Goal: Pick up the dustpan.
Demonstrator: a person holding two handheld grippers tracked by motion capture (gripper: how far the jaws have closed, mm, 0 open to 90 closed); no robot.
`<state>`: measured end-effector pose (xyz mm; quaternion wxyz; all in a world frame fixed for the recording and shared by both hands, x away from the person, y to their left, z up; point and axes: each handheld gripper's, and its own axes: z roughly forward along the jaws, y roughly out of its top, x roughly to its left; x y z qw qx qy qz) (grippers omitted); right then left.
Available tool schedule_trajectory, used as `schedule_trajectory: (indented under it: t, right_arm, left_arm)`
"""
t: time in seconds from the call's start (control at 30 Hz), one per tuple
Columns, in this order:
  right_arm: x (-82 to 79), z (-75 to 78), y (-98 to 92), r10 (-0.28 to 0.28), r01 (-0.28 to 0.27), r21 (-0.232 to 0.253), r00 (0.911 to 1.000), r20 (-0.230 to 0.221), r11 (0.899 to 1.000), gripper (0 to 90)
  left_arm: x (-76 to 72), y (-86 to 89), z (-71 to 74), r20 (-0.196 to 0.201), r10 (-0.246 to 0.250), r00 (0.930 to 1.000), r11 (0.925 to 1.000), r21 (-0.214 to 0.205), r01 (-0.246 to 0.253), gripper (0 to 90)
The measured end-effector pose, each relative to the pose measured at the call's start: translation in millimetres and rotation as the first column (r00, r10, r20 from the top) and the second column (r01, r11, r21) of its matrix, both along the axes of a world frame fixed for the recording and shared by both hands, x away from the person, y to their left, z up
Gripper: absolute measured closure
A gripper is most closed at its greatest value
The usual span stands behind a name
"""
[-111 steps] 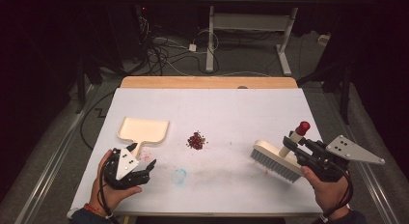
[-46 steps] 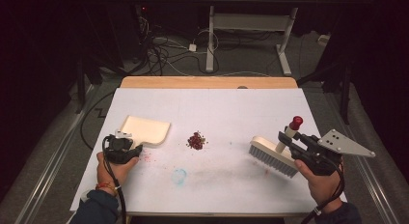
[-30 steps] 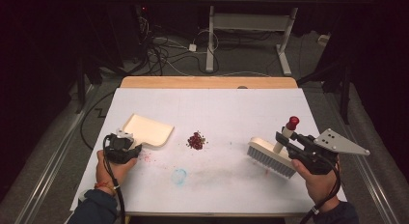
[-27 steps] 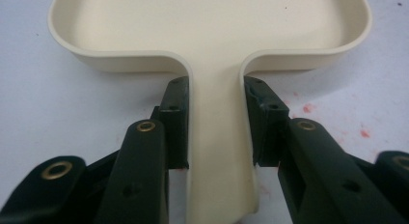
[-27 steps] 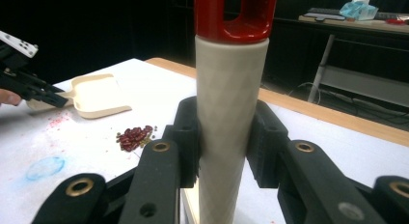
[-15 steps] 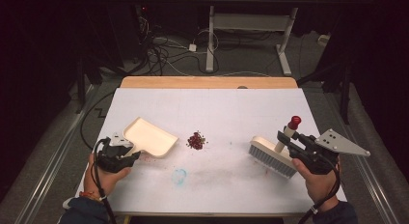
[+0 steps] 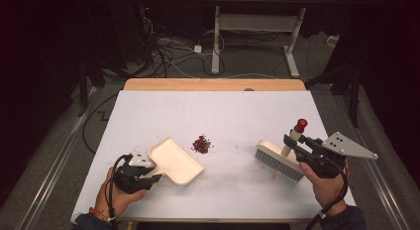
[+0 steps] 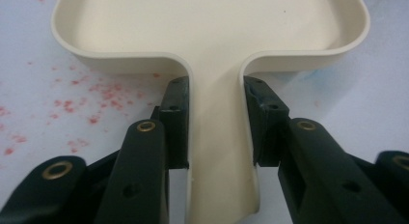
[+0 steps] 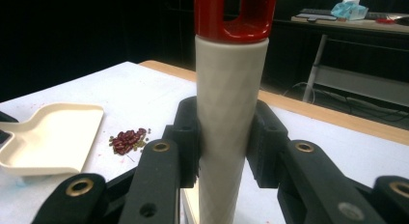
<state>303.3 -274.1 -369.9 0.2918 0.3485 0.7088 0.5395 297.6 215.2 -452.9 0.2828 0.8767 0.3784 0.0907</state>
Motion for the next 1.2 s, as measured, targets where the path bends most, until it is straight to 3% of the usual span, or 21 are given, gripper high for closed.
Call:
schedule_trajectory:
  t: [0.17, 0.67, 0.77, 1.03, 1.2]
  right_arm:
    - [5.3, -2.6, 2.9, 0.007, -0.007, 0.003, 0.9999, -0.012, 1.000, 69.5]
    - [7.9, -7.8, 1.0, 0.005, -0.004, 0.016, 0.9997, -0.022, 1.000, 69.5]
    - [7.0, -6.4, 1.8, 0.010, -0.010, 0.022, 0.9999, -0.011, 1.000, 69.5]
    - [10.4, -8.1, 4.2, 0.031, -0.029, 0.046, 0.9989, -0.037, 0.999, 69.5]
    - [10.4, -8.9, 7.5, 0.040, -0.039, 0.032, 0.9986, -0.034, 0.999, 69.5]
  left_arm:
    - [1.0, 0.1, -3.4, -0.017, -0.006, 0.9998, 1.0000, -0.002, 0.006, 63.8]
    - [7.1, -4.8, -6.5, -0.007, -0.028, 0.9996, 0.9991, 0.032, 0.028, 63.6]
    - [7.1, -4.4, -7.4, -0.006, -0.028, 0.9996, 0.9992, 0.029, 0.028, 63.6]
    - [6.5, -1.2, -10.7, -0.009, -0.027, 0.9996, 0.9996, 0.014, 0.027, 63.6]
    - [6.2, -1.2, -11.8, -0.008, -0.031, 0.9995, 0.9993, 0.020, 0.031, 63.6]
